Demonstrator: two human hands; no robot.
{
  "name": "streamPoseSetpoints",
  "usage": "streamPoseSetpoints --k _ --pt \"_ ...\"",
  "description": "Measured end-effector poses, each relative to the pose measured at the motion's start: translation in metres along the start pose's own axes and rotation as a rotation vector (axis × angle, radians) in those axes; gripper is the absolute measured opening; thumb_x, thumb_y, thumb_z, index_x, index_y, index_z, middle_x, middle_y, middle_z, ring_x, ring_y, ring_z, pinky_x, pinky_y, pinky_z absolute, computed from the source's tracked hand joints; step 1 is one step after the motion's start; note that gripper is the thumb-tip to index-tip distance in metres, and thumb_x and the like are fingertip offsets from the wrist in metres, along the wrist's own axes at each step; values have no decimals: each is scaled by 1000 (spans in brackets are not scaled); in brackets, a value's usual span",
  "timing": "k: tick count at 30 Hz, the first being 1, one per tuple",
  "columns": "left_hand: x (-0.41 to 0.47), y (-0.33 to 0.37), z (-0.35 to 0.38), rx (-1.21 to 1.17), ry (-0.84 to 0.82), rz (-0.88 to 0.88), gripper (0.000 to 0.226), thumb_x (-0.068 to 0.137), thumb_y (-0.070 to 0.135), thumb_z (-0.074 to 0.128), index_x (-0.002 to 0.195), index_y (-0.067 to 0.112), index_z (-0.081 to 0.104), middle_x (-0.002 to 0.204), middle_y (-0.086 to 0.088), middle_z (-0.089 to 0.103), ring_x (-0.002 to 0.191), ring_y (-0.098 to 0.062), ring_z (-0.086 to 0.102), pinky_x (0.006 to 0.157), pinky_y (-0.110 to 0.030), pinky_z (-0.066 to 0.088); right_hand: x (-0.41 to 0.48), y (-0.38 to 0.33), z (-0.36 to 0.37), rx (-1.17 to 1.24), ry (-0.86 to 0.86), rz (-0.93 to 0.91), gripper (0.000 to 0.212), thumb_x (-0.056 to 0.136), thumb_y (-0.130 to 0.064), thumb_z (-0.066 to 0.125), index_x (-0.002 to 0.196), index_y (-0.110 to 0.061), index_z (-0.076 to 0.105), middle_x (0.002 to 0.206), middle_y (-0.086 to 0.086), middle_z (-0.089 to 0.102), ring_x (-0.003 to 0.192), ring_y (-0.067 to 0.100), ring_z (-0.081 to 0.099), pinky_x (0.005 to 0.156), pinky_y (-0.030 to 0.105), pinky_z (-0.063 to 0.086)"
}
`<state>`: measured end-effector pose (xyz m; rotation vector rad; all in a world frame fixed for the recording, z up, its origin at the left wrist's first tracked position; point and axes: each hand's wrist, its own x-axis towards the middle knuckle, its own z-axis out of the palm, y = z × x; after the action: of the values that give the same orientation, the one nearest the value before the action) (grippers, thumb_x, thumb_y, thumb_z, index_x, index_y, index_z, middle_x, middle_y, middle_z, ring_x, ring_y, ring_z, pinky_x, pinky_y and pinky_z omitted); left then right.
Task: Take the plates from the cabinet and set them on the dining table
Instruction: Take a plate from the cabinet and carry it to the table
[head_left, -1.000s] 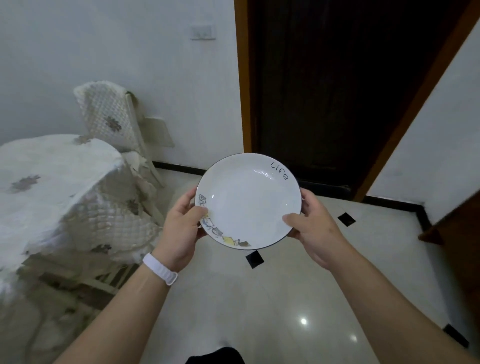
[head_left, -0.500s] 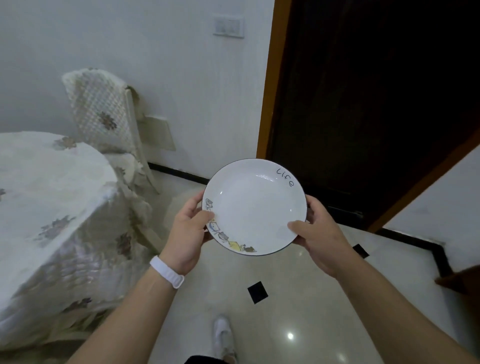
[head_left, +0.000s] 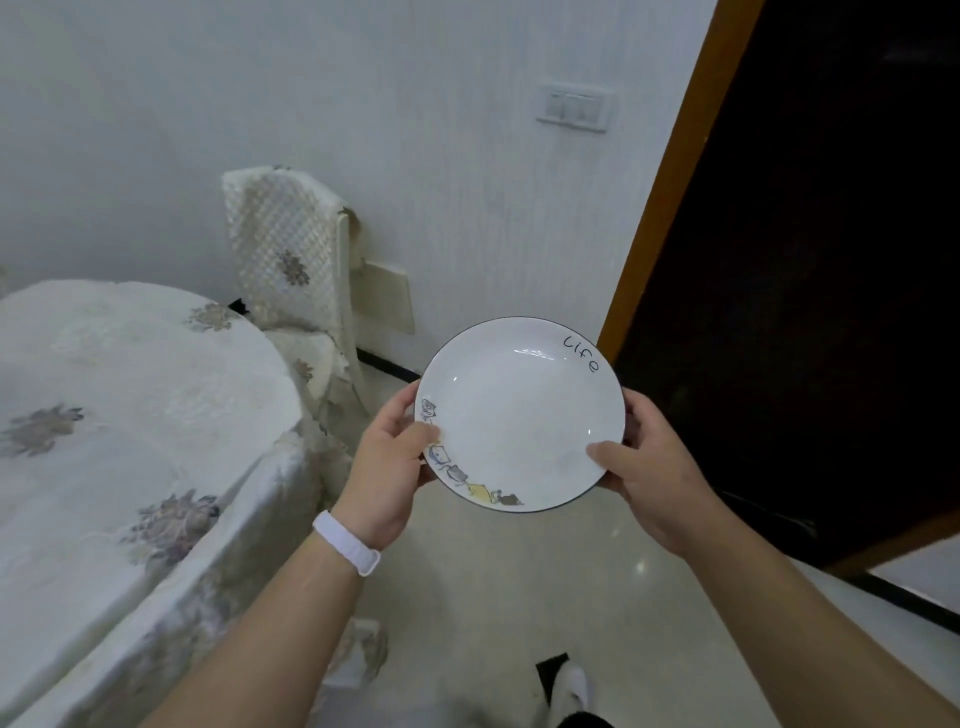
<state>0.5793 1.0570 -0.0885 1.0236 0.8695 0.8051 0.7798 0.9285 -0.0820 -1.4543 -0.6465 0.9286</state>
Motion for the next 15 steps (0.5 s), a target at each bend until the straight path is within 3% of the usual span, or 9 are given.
streamPoseSetpoints --k 8,12,15 --pt "75 10 -14 -8 149 8 49 89 -9 46 116 29 63 100 3 73 75 -16 67 57 -30 55 114 10 25 1 -125 29 54 87 8 57 116 -37 57 119 -4 66 109 22 64 76 40 58" --pt "130 19 -8 4 241 15 50 89 -9 45 118 28 62 94 3 74 80 -22 65 66 -37 55 185 6 32 27 -202 45 53 87 11 54 115 -33 56 120 -3 65 102 18 67 69 32 57" --pt "172 27 6 -2 283 20 51 89 -10 44 115 29 63 98 2 74 85 -26 66 78 -48 54 242 -2 30 35 -256 56 52 87 10 54 119 -30 56 120 -3 65 100 18 69 72 36 58"
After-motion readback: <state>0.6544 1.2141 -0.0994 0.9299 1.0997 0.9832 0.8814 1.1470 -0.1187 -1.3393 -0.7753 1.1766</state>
